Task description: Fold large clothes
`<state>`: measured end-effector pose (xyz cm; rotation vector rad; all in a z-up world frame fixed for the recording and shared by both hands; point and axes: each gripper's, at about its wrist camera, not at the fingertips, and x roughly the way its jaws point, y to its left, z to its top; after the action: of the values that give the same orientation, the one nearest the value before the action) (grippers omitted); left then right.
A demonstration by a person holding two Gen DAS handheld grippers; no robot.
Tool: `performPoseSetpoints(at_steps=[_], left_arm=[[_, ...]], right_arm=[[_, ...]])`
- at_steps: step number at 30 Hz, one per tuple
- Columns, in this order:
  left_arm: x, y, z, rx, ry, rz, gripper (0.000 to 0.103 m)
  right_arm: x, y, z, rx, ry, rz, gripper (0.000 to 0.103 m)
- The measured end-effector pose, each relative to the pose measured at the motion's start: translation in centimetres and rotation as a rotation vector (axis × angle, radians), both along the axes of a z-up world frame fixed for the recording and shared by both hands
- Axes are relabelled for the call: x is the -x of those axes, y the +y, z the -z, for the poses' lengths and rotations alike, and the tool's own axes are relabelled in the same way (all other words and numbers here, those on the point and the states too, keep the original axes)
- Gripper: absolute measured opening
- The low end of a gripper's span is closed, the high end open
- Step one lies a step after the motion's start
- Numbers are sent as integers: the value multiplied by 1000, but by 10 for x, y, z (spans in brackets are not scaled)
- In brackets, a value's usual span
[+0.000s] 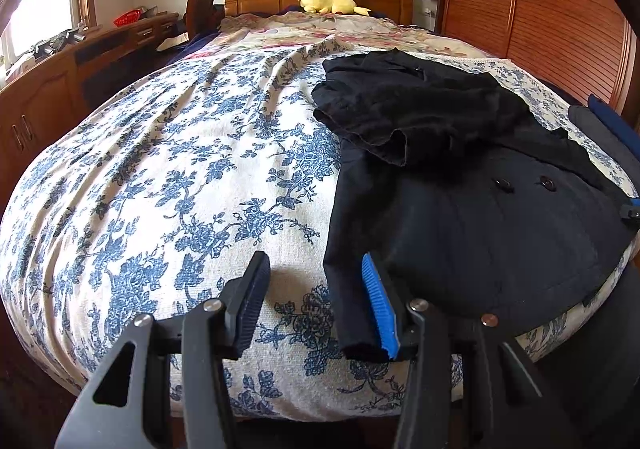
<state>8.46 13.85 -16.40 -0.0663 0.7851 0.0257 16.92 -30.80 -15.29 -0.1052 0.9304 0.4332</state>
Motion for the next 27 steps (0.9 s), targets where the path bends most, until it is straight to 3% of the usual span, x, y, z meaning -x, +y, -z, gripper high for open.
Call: performPoseSetpoints(at_steps=[6, 11, 13, 18, 27], left_arm=[[8, -1, -3, 25, 18, -1, 47], [20, -5, -3, 63, -1, 17, 47], [24, -1, -3, 82, -29, 2, 35], [24, 3, -1, 112, -27, -5, 32], [23, 1, 0, 117, -11, -10, 32]], right_arm=[[0, -2, 9, 37, 5, 6, 66], [0, 1, 8, 50, -7, 2, 56], [0, 0, 8, 47, -11, 3, 52], [0, -5, 8, 29, -11, 10, 44], [0, -8, 8, 20, -8, 10, 44]])
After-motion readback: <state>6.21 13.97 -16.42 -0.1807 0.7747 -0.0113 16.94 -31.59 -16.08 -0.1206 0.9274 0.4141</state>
